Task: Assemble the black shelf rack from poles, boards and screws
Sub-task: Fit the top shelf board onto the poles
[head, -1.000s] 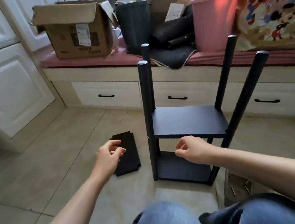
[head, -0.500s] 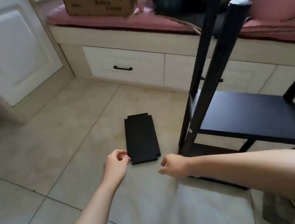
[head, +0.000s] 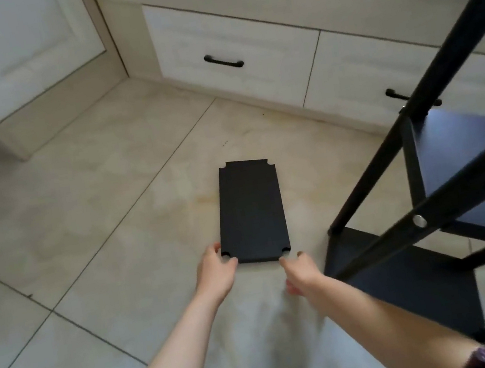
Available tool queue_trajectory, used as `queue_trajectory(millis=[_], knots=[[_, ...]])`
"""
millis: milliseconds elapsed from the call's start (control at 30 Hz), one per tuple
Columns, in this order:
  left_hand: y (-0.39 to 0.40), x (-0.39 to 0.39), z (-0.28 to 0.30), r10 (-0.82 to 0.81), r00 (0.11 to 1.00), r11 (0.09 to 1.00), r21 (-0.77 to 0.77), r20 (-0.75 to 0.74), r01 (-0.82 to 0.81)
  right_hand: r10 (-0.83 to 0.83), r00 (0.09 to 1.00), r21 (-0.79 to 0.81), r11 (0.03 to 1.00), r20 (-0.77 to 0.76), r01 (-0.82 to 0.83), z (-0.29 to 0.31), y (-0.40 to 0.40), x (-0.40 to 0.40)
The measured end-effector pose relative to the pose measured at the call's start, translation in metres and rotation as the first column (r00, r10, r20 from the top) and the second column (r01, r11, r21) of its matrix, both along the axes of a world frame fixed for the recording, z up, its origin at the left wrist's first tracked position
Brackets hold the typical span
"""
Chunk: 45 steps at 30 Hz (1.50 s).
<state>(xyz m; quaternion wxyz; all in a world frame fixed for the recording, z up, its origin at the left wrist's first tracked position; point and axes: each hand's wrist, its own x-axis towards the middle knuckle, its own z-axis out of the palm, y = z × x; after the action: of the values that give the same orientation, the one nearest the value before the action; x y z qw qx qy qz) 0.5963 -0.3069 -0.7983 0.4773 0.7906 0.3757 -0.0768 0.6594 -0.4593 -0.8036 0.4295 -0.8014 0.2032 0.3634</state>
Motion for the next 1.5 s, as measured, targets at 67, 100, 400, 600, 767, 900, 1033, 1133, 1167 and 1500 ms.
queue_trajectory(millis=[67,100,400,600,767,900,1033,1133,1167,1500], knots=[[0.000,0.003,-0.005,0.006,1.000,1.000,-0.017,-0.013,-0.006,-0.023,1.000,0.011,1.000,-0.013,0.023,-0.005,-0.001,0.005],[-0.001,0.005,-0.008,0.003,1.000,1.000,-0.025,-0.022,-0.003,-0.025,1.000,0.019,1.000,-0.016,0.025,-0.007,-0.001,0.007],[-0.009,0.014,-0.028,0.063,0.998,0.996,-0.064,-0.019,-0.064,-0.003,1.000,0.079,0.997,0.010,0.002,-0.023,0.000,0.013],[-0.013,0.018,-0.018,0.436,0.899,0.895,-0.123,0.041,-0.428,-0.282,0.957,0.273,0.917,-0.074,0.291,-0.014,0.012,0.003],[-0.005,0.006,0.000,0.576,0.817,0.760,-0.371,0.006,-0.533,-0.482,0.861,0.397,0.767,-0.163,0.505,0.010,0.013,0.004],[0.007,0.004,0.025,0.648,0.757,0.607,-0.540,-0.088,-0.583,-0.451,0.855,0.424,0.743,-0.255,0.518,0.039,0.018,-0.002],[0.020,-0.009,0.059,0.639,0.744,0.470,-0.666,-0.197,-0.580,-0.430,0.866,0.444,0.743,-0.257,0.501,0.078,0.022,-0.006],[0.024,-0.024,0.086,0.604,0.761,0.398,-0.737,-0.237,-0.546,-0.397,0.877,0.459,0.748,-0.271,0.480,0.117,0.022,-0.010],[0.024,-0.029,0.096,0.599,0.763,0.374,-0.757,-0.244,-0.536,-0.394,0.877,0.469,0.741,-0.276,0.480,0.130,0.020,-0.012],[0.031,-0.066,0.219,0.587,0.807,0.406,-0.838,-0.065,-0.363,-0.277,0.932,0.594,0.718,-0.235,0.363,0.267,-0.013,-0.060]])
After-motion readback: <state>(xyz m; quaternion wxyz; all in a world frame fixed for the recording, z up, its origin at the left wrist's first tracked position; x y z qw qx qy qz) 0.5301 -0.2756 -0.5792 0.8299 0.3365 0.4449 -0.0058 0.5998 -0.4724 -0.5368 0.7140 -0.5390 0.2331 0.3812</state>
